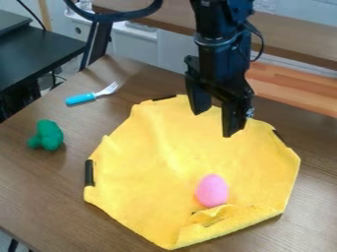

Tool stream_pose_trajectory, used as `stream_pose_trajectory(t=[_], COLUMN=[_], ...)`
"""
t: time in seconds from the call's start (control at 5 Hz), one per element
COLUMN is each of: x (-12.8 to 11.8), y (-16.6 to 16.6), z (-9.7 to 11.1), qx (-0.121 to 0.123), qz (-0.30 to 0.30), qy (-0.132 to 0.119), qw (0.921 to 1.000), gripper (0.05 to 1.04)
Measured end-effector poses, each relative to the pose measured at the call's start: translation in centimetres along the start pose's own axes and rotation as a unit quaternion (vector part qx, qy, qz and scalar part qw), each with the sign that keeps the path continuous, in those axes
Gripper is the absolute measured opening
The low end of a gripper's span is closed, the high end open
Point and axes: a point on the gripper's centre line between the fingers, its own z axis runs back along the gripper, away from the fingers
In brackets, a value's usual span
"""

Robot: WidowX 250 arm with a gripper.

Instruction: Fold the cloth from top left to bottom right

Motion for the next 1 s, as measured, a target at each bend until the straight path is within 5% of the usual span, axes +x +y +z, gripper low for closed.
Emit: stream_pose_trajectory(t=[0.4, 1.0], x=[-0.4, 0.9], y=[0.7, 5.4], z=[-1.1, -1.8], qx=[0.007, 0.035], qz=[-0.006, -0.07], qy=[0.017, -0.008], qw=[0.9998, 0.9969], gripper=[0.993, 0.993])
